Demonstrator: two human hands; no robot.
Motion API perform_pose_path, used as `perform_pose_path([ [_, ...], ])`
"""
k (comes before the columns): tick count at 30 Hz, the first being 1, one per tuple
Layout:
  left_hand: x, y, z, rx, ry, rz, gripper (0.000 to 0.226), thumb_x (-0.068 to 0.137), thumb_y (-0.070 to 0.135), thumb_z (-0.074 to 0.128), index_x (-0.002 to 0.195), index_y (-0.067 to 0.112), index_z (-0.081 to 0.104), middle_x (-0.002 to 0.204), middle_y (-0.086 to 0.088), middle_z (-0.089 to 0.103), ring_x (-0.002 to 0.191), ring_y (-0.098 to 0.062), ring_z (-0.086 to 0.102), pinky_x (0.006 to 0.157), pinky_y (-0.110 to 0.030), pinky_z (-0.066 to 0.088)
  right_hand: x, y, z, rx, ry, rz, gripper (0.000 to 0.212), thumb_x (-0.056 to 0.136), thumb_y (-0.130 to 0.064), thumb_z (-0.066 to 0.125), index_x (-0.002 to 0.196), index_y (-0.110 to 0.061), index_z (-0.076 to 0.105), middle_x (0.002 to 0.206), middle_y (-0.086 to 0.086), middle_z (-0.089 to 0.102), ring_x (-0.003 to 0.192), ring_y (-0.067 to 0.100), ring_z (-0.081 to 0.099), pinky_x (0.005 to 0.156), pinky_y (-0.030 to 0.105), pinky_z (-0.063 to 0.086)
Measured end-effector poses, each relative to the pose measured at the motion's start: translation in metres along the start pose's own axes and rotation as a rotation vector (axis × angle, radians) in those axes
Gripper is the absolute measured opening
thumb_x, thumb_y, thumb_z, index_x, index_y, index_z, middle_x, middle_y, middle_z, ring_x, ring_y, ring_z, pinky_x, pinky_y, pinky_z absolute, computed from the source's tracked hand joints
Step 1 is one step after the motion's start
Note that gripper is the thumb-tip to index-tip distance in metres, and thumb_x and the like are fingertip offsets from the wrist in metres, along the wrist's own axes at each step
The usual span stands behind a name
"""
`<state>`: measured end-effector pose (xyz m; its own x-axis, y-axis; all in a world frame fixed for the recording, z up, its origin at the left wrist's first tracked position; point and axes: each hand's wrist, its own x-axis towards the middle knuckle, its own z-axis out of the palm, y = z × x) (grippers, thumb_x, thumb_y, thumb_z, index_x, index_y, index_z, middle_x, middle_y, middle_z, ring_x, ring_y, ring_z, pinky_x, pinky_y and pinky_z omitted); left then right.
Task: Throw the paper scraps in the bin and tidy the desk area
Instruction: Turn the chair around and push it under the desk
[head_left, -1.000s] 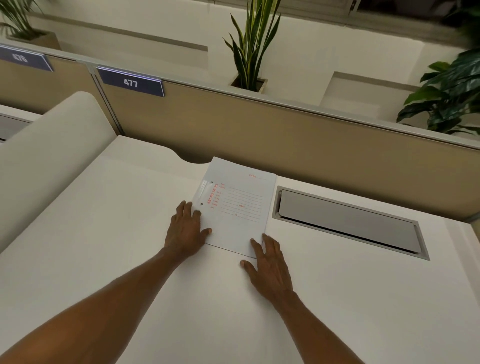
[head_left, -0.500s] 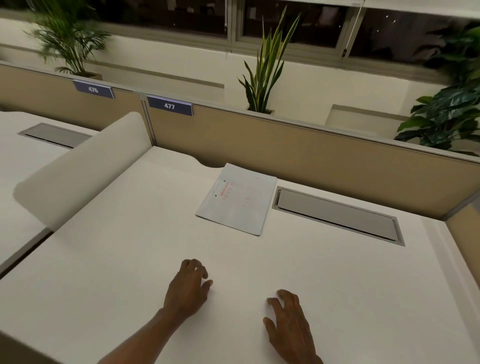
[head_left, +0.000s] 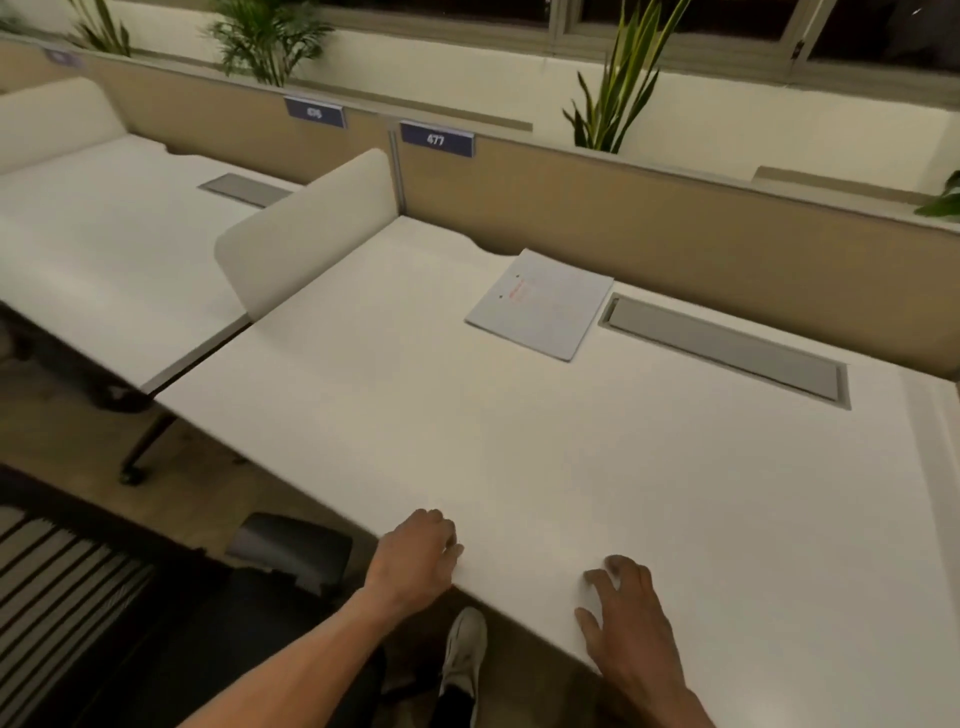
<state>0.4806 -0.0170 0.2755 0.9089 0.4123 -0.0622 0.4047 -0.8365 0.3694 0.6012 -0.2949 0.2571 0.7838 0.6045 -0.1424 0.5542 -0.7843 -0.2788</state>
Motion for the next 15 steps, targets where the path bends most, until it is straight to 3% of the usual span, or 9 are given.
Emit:
perform_pose_path([
  [3,-0.046,0.010,0.005,0.001,-0.019,-0.015,0.023,0.103,0.044,0.054,0.093,0.028,0.066,0.090,0.012,0.068,0.080,-0.007,0.063,0.073,-0.021,0.050,-0.038,-0.005,0.006,-0.014,-0.014,-0.017,0.049,0.094,-0.046,0.060,0.139,-0.028,0.053,0.155,0.000,0.036,0.143,0.018,0.034,0.104,0.030,0.051],
  [5,-0.077,0.013,0.007,0.015,-0.070,-0.035,0.022,0.102,0.045,0.055,0.091,0.028,0.065,0.087,0.011,0.069,0.077,-0.008,0.064,0.072,-0.025,0.054,-0.065,-0.009,0.011,-0.018,-0.020,-0.047,0.047,0.095,-0.045,0.061,0.138,-0.028,0.055,0.154,0.001,0.039,0.142,0.019,0.036,0.104,0.029,0.051],
  [11,-0.144,0.001,0.021,0.023,-0.247,-0.110,0.022,0.102,0.046,0.057,0.097,0.028,0.069,0.096,0.007,0.072,0.086,-0.013,0.069,0.081,-0.036,0.061,-0.127,-0.028,0.021,-0.048,-0.037,-0.072,0.048,0.093,-0.048,0.064,0.136,-0.028,0.056,0.153,0.004,0.038,0.142,0.019,0.040,0.106,0.030,0.052],
  [15,-0.178,-0.012,0.037,-0.011,-0.381,-0.163,0.022,0.100,0.048,0.059,0.099,0.029,0.069,0.100,0.005,0.071,0.092,-0.017,0.069,0.077,-0.035,0.052,-0.148,-0.039,0.030,-0.062,-0.122,-0.095,0.047,0.094,-0.052,0.060,0.136,-0.032,0.050,0.156,0.004,0.030,0.145,0.018,0.035,0.103,0.027,0.054],
])
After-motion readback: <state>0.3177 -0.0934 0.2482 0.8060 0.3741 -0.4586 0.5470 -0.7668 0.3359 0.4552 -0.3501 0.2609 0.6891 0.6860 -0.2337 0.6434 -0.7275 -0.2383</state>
